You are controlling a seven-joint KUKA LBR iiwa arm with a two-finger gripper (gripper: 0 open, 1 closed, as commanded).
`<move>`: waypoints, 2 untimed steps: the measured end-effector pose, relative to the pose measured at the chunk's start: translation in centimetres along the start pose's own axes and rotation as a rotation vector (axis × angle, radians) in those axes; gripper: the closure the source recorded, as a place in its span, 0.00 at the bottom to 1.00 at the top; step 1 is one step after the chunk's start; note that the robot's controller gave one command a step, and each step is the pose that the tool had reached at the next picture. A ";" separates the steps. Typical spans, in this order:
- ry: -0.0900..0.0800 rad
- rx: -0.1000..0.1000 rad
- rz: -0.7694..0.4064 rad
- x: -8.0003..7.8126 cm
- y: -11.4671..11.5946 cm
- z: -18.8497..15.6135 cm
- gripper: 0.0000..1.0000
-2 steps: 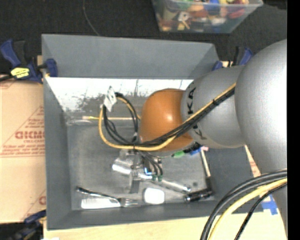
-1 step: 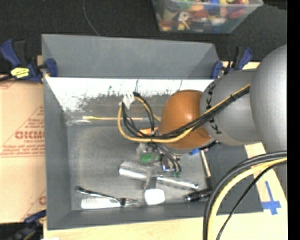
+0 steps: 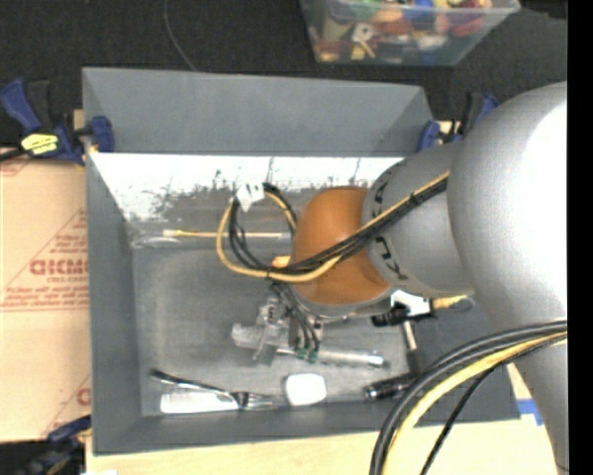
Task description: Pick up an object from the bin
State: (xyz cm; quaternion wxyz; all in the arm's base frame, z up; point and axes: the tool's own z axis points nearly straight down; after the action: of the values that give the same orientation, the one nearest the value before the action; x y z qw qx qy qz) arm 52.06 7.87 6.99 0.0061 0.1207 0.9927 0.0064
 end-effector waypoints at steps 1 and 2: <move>0.000 0.000 0.001 0.0 0.0 0.0 1.00; -0.003 -0.001 0.002 0.0 0.0 -0.4 1.00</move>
Offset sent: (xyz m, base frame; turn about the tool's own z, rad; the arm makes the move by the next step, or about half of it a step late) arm 0.0002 0.0000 0.0104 0.0010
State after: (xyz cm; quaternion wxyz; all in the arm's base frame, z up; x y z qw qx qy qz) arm 52.07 7.82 7.40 0.0078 0.1214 0.9925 0.0068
